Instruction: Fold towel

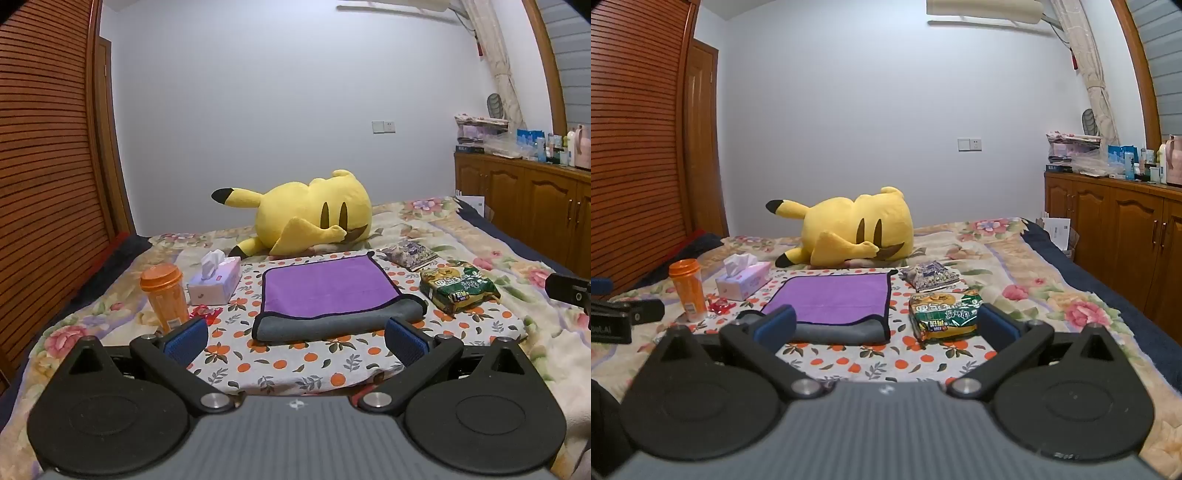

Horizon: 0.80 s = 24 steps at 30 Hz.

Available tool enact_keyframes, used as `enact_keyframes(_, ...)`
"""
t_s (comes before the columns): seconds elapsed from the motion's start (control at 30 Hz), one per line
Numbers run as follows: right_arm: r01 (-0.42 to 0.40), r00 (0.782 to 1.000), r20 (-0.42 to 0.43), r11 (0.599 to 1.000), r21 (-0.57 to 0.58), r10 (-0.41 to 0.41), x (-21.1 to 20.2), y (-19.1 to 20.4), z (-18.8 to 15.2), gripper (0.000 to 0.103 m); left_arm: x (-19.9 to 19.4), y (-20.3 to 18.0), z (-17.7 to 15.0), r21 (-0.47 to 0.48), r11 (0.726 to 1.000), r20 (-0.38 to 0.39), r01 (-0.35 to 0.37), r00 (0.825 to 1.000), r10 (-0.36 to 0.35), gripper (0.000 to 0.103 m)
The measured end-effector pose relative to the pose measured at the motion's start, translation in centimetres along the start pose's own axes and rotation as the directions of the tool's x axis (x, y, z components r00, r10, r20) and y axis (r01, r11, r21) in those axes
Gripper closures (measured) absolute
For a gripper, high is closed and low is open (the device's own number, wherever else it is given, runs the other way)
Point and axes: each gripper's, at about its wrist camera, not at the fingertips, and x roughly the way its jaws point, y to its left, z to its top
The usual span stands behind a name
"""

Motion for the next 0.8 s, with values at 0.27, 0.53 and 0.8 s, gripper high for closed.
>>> enact_keyframes(0.27, 0.001, 1.000, 0.003, 1.000, 0.000, -0.001, -0.09, -0.13, -0.04, 0.000, -0.01, -0.02, -0.01, -0.002, 1.000, 0.002, -0.002, 1.000, 0.002, 0.000)
enact_keyframes(0.53, 0.000, 1.000, -0.002, 1.000, 0.004, 0.000, 0.21, -0.06, 0.04, 0.000, -0.01, -0.02, -0.01, -0.002, 1.000, 0.004, -0.001, 1.000, 0.001, 0.000)
enact_keyframes(0.8, 0.000, 1.000, 0.000, 1.000, 0.005, 0.000, 0.00, -0.09, 0.07, 0.000, -0.04, 0.03, -0.01, -0.003, 1.000, 0.005, -0.002, 1.000, 0.002, 0.000)
